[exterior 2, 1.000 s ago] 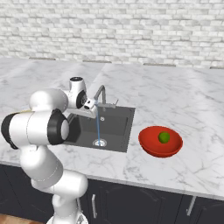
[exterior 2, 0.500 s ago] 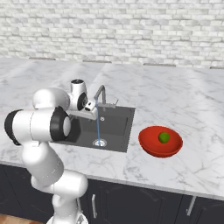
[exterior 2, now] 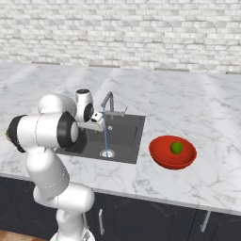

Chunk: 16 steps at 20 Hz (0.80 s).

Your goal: Pick the bell peppers from the sink and place them in one bowl. Place the lime in the other bowl. Then turn off the sink faucet.

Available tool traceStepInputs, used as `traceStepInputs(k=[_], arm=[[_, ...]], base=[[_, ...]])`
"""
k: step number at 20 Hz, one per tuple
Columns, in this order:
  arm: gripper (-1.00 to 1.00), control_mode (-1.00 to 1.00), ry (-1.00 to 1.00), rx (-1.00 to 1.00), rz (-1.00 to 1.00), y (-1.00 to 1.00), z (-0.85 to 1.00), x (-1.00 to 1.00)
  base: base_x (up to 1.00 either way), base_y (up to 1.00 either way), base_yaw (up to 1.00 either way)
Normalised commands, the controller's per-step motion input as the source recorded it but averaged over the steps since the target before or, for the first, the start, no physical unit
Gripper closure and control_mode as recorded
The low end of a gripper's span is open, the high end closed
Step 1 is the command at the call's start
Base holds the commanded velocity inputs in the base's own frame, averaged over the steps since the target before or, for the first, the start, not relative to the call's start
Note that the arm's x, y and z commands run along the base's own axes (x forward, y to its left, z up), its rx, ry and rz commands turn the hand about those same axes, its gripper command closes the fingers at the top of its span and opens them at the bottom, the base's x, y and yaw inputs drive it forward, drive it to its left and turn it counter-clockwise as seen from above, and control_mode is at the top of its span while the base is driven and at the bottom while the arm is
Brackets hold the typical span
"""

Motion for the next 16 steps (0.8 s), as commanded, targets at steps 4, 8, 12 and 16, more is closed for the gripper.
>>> traceStepInputs(k=[4, 8, 12, 16], arm=[[-1.00, -1.00, 0.00, -0.02, 0.00, 0.11, -0.28, 0.00], [-1.00, -1.00, 0.00, -0.03, 0.00, 0.13, -0.22, 0.03], [-1.00, -1.00, 0.00, -0.02, 0.00, 0.08, -0.18, 0.02], [-1.00, -1.00, 0.00, 0.00, 0.00, 0.01, -0.12, 0.00]], base=[[0.00, 0.00, 0.00], [0.00, 0.00, 0.00], [0.00, 0.00, 0.00], [0.00, 0.00, 0.00]])
